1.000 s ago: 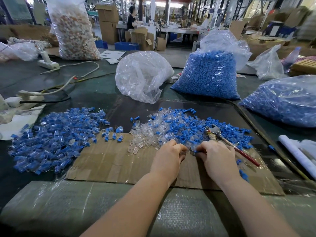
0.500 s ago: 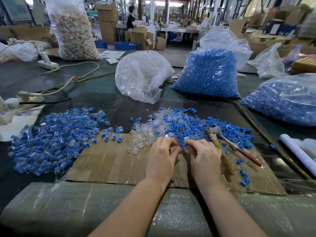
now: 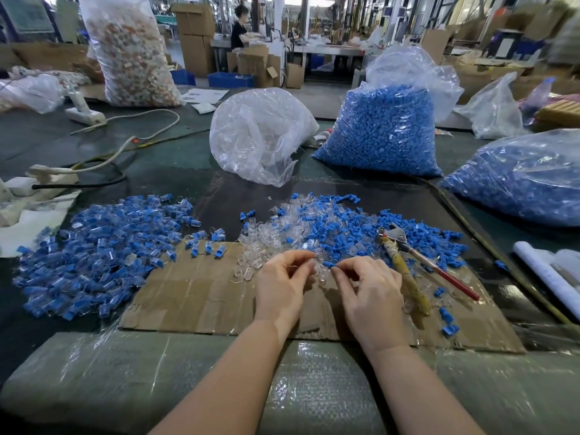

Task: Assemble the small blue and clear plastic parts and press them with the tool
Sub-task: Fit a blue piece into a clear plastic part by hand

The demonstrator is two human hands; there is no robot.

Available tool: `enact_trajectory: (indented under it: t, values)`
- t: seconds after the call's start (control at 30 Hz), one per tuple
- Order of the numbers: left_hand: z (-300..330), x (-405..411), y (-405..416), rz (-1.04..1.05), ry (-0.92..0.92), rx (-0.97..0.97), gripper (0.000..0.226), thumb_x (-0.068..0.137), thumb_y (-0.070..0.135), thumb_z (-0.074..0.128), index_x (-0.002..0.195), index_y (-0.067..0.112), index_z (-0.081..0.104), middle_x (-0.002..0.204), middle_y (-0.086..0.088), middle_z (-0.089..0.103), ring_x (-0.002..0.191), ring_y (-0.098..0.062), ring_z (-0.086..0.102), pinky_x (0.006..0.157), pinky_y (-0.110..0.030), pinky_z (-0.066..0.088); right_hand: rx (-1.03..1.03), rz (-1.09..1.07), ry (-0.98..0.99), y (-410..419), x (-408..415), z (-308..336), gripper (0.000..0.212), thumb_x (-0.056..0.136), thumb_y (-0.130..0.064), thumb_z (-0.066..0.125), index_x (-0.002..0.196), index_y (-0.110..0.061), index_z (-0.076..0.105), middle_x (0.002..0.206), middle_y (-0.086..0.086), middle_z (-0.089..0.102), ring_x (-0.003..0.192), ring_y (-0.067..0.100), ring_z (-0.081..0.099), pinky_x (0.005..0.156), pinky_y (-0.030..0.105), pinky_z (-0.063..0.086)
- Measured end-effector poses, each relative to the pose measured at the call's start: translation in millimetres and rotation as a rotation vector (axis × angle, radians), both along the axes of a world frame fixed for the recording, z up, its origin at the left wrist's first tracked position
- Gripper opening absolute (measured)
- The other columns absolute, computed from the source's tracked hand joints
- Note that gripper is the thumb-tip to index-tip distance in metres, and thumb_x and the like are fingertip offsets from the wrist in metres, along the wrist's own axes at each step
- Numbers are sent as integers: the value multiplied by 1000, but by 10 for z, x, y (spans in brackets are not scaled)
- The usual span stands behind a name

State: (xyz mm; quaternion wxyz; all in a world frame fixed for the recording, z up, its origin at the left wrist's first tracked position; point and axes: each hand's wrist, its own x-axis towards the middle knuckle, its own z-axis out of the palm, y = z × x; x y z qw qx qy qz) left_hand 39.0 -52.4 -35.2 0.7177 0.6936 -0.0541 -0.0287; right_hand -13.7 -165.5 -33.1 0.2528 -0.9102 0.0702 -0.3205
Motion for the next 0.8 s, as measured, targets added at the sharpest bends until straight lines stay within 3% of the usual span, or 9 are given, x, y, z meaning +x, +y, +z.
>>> enact_trajectory:
  t: [0.23, 0.4, 0.53, 0.63, 0.8]
  values:
    - [27, -25, 7, -53, -12, 0, 27, 85, -3, 62, 79, 23, 66, 74, -1, 69, 60, -5, 65, 58, -14, 51, -71, 42, -7, 21, 0, -11, 12, 78, -24, 66, 68, -17, 62, 65, -7, 58, 64, 18, 53, 70, 31, 25]
    - [28, -48, 12, -87, -27, 53, 27, 84, -2, 63, 76, 24, 66, 72, -2, 69, 65, -11, 66, 61, -19, 54, -48, 15, -8, 9, 14, -46, 17, 75, -19, 70, 62, -16, 58, 61, -5, 57, 62, 20, 53, 70, 31, 27]
    - [56, -72, -6, -135, -11, 43, 24, 84, -5, 61, 77, 17, 66, 69, -1, 67, 56, -3, 62, 57, -15, 52, -84, 6, -25, 24, 22, -50, 17, 73, -23, 65, 60, -16, 57, 58, -4, 56, 58, 20, 52, 70, 33, 30]
    - [74, -72, -1, -135, -12, 51, 22, 85, -4, 60, 78, 16, 65, 71, -3, 66, 55, -1, 61, 56, -14, 51, -85, 15, -4, 9, 23, -61, 19, 75, -20, 75, 63, -16, 61, 61, -4, 59, 61, 21, 54, 68, 30, 23]
    - [79, -62, 18, -105, -39, 64, 19, 86, -2, 61, 81, 15, 66, 71, -2, 66, 55, -1, 61, 55, -13, 50, -42, 85, 1, 9, 14, -33, 12, 75, -19, 78, 82, -18, 69, 78, -6, 65, 76, 17, 58, 73, 34, 36]
